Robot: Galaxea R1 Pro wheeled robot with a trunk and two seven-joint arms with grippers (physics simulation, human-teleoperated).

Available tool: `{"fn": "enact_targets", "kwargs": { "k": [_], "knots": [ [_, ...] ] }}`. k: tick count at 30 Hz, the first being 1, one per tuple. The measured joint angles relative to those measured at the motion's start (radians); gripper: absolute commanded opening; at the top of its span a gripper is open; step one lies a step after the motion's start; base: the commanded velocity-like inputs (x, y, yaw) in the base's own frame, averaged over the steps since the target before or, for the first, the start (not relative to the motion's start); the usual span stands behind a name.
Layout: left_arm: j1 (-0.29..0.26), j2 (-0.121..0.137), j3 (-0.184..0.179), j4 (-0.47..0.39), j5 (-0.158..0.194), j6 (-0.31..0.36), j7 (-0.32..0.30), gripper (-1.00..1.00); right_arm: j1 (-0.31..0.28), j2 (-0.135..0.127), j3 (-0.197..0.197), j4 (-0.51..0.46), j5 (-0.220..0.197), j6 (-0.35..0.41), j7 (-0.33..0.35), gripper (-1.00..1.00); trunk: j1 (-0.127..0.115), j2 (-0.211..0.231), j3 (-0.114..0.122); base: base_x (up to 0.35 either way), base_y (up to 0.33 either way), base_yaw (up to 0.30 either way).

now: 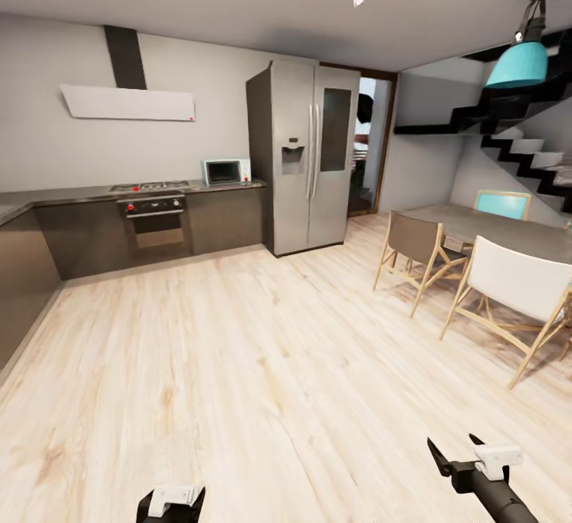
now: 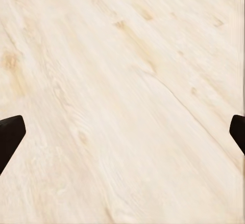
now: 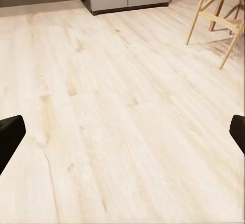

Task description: Put the three can of soda from the living room inside the tash can in the kitchen.

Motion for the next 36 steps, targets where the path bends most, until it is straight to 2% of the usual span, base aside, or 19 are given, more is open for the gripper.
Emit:
{"fn": "enact_targets", "kwargs": {
  "k": [22, 29, 36],
  "knots": [
    [0.001, 0.000, 0.000, 0.002, 0.001, -0.004, -0.001, 1.00, 0.000, -0.002, -0.004, 0.001, 0.001, 0.000, 0.001, 1.00, 0.000, 0.000, 0.014, 0.000, 0.007, -0.235],
    [0.001, 0.001, 0.000, 0.002, 0.000, -0.005, -0.007, 1.00, 0.000, -0.002, -0.003, 0.002, 0.003, 0.000, 0.001, 1.00, 0.000, 0.000, 0.018, 0.000, 0.237, -0.221],
    [0.001, 0.001, -0.002, 0.002, -0.003, -0.005, -0.008, 1.00, 0.000, -0.002, -0.003, 0.003, 0.004, -0.001, 0.001, 1.00, 0.000, 0.000, 0.020, 0.000, 0.187, -0.063]
  ]
}}
